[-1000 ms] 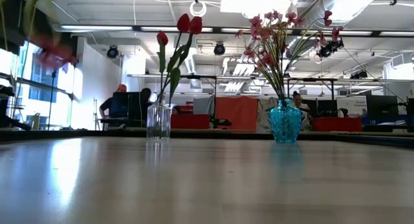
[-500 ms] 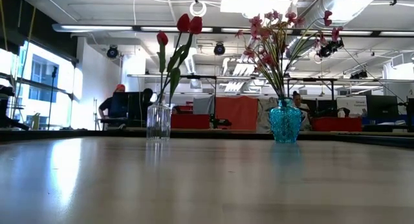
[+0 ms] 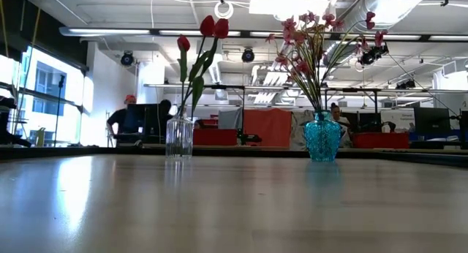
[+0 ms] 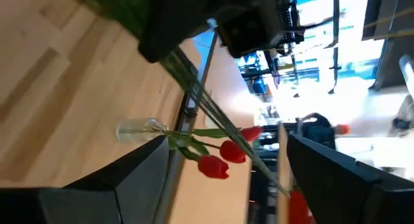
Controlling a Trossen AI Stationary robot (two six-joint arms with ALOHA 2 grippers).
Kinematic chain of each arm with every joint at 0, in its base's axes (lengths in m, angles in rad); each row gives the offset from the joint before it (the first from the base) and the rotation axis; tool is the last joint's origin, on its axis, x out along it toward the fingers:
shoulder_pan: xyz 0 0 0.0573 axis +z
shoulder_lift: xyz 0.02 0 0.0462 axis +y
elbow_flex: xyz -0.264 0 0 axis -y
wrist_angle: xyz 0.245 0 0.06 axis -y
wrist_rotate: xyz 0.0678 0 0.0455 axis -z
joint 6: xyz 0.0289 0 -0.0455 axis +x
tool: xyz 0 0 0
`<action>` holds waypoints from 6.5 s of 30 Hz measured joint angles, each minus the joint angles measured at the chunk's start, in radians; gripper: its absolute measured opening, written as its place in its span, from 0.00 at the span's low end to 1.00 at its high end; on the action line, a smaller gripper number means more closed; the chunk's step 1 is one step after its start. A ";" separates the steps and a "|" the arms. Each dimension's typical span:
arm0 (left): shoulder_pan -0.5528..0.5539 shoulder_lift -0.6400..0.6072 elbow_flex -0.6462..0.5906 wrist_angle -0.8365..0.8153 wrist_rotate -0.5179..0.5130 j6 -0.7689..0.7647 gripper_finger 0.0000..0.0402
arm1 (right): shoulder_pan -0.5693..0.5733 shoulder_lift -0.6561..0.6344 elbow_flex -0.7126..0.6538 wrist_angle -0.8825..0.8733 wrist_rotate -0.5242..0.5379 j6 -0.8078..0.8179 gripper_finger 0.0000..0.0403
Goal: Sort flowers into vase by color
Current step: Put the pink flowers into the blue vase
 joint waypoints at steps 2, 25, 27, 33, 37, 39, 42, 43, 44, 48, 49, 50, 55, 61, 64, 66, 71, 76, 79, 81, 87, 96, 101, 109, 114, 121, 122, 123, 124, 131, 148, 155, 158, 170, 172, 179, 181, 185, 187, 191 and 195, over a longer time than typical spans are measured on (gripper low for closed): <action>0.000 0.000 0.000 0.005 0.002 0.005 0.00 | -0.009 0.023 0.000 0.017 0.002 -0.043 0.77; 0.000 -0.001 0.000 0.022 0.051 0.052 0.00 | -0.047 0.074 -0.005 0.168 -0.021 -0.095 0.33; 0.000 -0.001 0.000 0.022 0.051 0.052 0.00 | -0.047 0.074 -0.005 0.168 -0.021 -0.087 0.30; -0.001 -0.001 0.000 0.036 0.051 0.058 0.01 | -0.047 0.074 -0.006 0.166 -0.043 -0.058 0.16; -0.001 -0.002 0.002 0.049 0.051 0.115 0.05 | -0.047 0.074 -0.006 0.162 -0.049 -0.052 0.04; -0.001 -0.003 0.003 0.058 0.052 0.104 0.09 | -0.043 0.074 -0.007 0.161 -0.051 -0.052 0.02; -0.002 -0.006 0.003 0.054 0.056 0.104 0.16 | -0.035 0.074 -0.007 0.162 -0.049 -0.051 0.02; -0.001 -0.007 0.003 0.051 0.060 0.110 0.18 | -0.032 0.074 -0.007 0.162 -0.047 -0.052 0.01; 0.000 -0.008 0.003 0.052 0.064 0.118 0.20 | -0.029 0.074 -0.007 0.162 -0.045 -0.052 0.01; 0.034 -0.043 0.002 0.043 0.114 0.161 0.28 | -0.020 0.069 -0.007 0.163 -0.017 -0.043 0.01; 0.049 -0.059 0.002 0.040 0.127 0.174 0.29 | -0.020 0.064 -0.007 0.163 -0.013 -0.026 0.00; 0.067 -0.081 0.001 0.031 0.135 0.190 0.30 | -0.020 0.057 -0.007 0.159 -0.013 -0.003 0.00; 0.134 -0.210 0.000 -0.004 0.121 0.352 0.33 | -0.020 0.012 -0.007 0.107 0.017 0.125 0.00; 0.159 -0.343 0.001 -0.223 0.012 0.541 0.34 | -0.007 -0.071 -0.006 0.041 0.095 0.304 0.00; 0.156 -0.394 0.001 -0.381 -0.033 0.632 0.34 | -0.005 -0.126 -0.006 -0.102 0.076 0.600 0.00; 0.146 -0.405 0.001 -0.478 -0.072 0.662 0.34 | -0.007 -0.156 -0.006 -0.260 0.069 0.827 0.00; 0.077 -0.392 -0.055 -0.484 -0.180 0.738 0.34 | 0.074 -0.176 -0.007 -0.630 0.259 1.329 0.00; 0.016 -0.389 -0.303 -0.079 -0.167 0.789 0.34 | 0.213 -0.248 -0.181 -0.562 0.386 1.594 0.00; -0.004 -0.384 -0.472 0.167 -0.143 0.707 0.34 | 0.285 -0.294 -0.367 -0.587 0.387 1.932 0.00; -0.012 -0.381 -0.567 0.290 -0.137 0.634 0.34 | 0.299 -0.318 -0.485 -0.552 0.343 2.087 0.00; -0.023 -0.381 -0.710 0.485 -0.135 0.524 0.34 | 0.212 -0.356 -0.716 -0.145 0.186 1.970 0.00; -0.022 -0.383 -0.716 0.584 -0.107 0.555 0.34 | -0.123 -0.487 -0.942 0.754 -0.446 1.152 0.00; -0.023 -0.390 -0.716 0.591 -0.098 0.547 0.34 | -0.248 -0.616 -0.943 0.707 -0.467 0.940 0.00; -0.023 -0.389 -0.716 0.590 -0.245 0.548 0.34 | -0.474 -0.924 -1.066 0.573 -0.763 0.835 0.00; -0.021 -0.389 -0.716 0.589 -0.410 0.566 0.34 | -0.562 -1.133 -1.296 0.655 -0.898 0.870 0.00; -0.021 -0.389 -0.716 0.589 -0.532 0.565 0.34 | -0.661 -1.332 -1.360 0.909 -0.836 0.838 0.00; -0.021 -0.389 -0.716 0.589 -0.547 0.566 0.34 | -0.673 -1.340 -1.345 0.930 -0.803 0.819 0.00; -0.020 -0.389 -0.716 0.589 -0.562 0.566 0.34 | -0.686 -1.342 -1.329 0.940 -0.767 0.795 0.00; -0.019 -0.389 -0.716 0.589 -0.578 0.566 0.34 | -0.697 -1.342 -1.314 0.932 -0.724 0.767 0.00; 0.029 -0.389 -0.716 0.591 -0.582 0.600 0.34 | -0.760 -1.236 -1.250 0.926 -0.244 0.494 0.00; 0.052 -0.423 -0.716 0.604 -0.430 0.657 0.34 | -1.237 -1.176 -1.279 0.723 -0.500 0.758 0.00; 0.052 -0.466 -0.716 0.604 -0.430 0.688 0.34 | -1.388 -1.223 -1.585 1.020 -0.701 0.965 0.00; 0.052 -0.487 -0.716 0.604 -0.431 0.721 0.34 | -1.394 -1.233 -1.643 1.162 -0.688 0.973 0.00; 0.052 -0.524 -0.716 0.607 -0.500 0.755 0.34 | -1.375 -1.231 -1.614 1.161 -0.678 1.115 0.00; 0.053 -0.524 -0.716 0.610 -0.504 0.759 0.34 | -1.375 -1.232 -1.598 1.141 -0.686 1.134 0.00; 0.060 -0.524 -0.716 0.612 -0.515 0.759 0.34 | -1.375 -1.225 -1.582 1.165 -0.677 1.182 0.00; 0.060 -0.524 -0.716 0.612 -0.519 0.765 0.34 | -1.374 -1.217 -1.582 1.191 -0.659 1.195 0.00; 0.067 -0.524 -0.716 0.611 -0.530 0.783 0.34 | -1.329 -1.183 -1.582 1.195 -0.579 1.134 0.00; 0.075 -0.524 -0.716 0.611 -0.536 0.786 0.34 | -1.297 -1.164 -1.582 1.194 -0.538 1.093 0.00; 0.100 -0.524 -0.716 0.611 -0.538 0.786 0.34 | -1.266 -1.142 -1.543 1.143 -0.514 1.063 0.00; 0.129 -0.524 -0.716 0.611 -0.532 0.785 0.34 | -1.261 -1.040 -1.461 1.137 -0.735 0.955 0.00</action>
